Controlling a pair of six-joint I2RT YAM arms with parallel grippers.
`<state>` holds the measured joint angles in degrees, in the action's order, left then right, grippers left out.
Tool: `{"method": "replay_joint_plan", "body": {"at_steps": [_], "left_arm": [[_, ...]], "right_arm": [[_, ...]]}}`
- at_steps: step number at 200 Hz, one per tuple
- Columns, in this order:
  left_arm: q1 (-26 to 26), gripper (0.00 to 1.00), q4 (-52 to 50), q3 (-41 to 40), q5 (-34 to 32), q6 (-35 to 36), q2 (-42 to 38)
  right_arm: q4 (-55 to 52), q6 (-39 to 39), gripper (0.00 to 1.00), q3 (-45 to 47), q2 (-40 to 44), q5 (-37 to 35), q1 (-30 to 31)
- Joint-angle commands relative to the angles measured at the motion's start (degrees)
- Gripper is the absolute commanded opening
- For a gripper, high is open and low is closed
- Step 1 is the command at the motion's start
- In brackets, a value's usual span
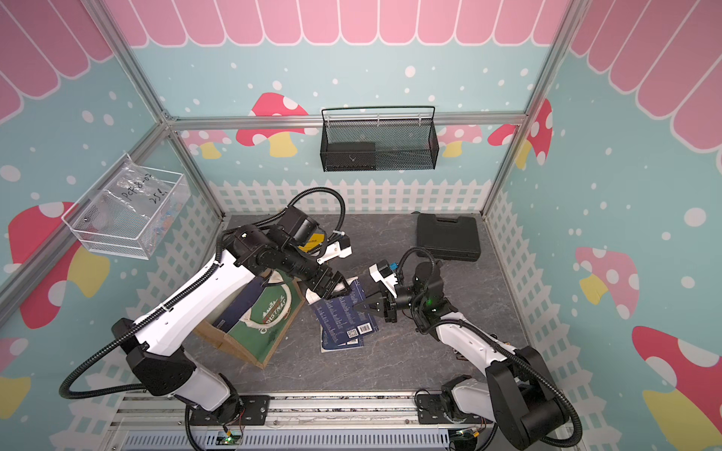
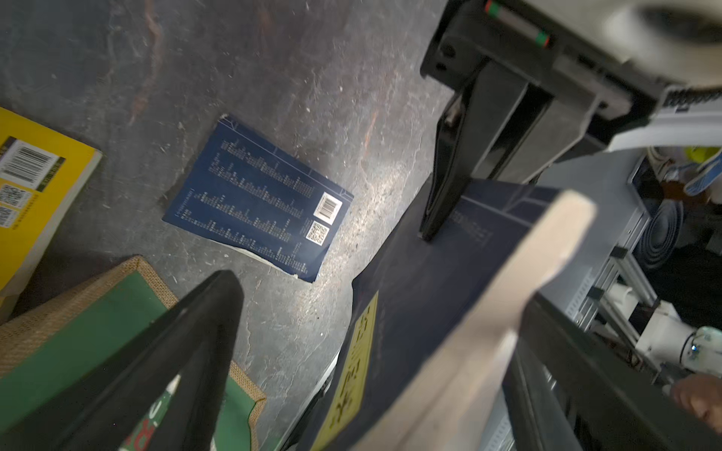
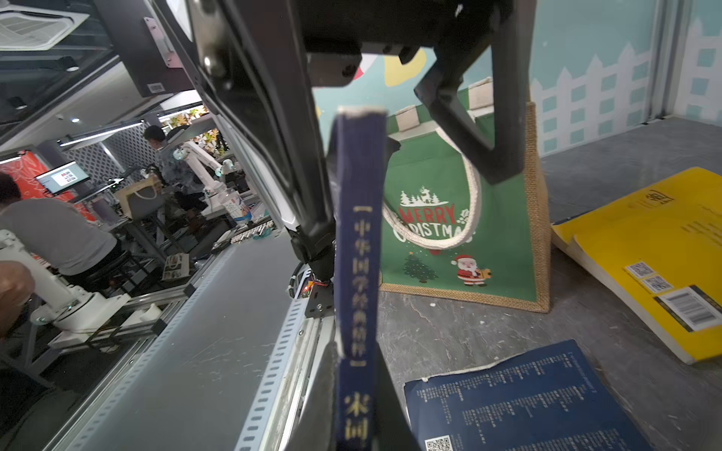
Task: Put the books into the canvas bag
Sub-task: Pick up the book from the book.
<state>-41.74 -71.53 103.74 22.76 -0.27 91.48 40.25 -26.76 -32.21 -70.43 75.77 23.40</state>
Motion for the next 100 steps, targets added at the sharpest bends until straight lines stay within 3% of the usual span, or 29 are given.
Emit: {"method": "replay_joint_plan", "body": {"at_steps": [1, 9, 42, 69, 100], "left_arm": [[-1.71, 0.77, -6.31, 1.70, -1.02, 5.59, 0.45], [-2.09, 0.71, -6.58, 1.89, -0.60, 5.85, 0.45], [-2.54, 0.72, -6.74, 1.98, -1.12, 6.25, 0.01], [-2.56, 0.65, -6.95, 2.87, -2.00, 6.17, 0.44], [-2.57, 0.28, -7.06, 5.50, -3.63, 5.98, 1.60]], "right_arm": [[6.17, -3.09, 0.00, -0.41, 1.19, 4.48, 1.04], [6.16, -3.36, 0.00, -0.49, 1.14, 4.31, 1.04], [5.83, -3.51, 0.00, -0.81, 0.41, 3.83, 1.04], [4.97, -3.26, 0.00, -1.41, -0.25, 3.94, 1.04], [1.12, -1.20, 0.00, -2.16, -1.13, 3.86, 1.12]]}}
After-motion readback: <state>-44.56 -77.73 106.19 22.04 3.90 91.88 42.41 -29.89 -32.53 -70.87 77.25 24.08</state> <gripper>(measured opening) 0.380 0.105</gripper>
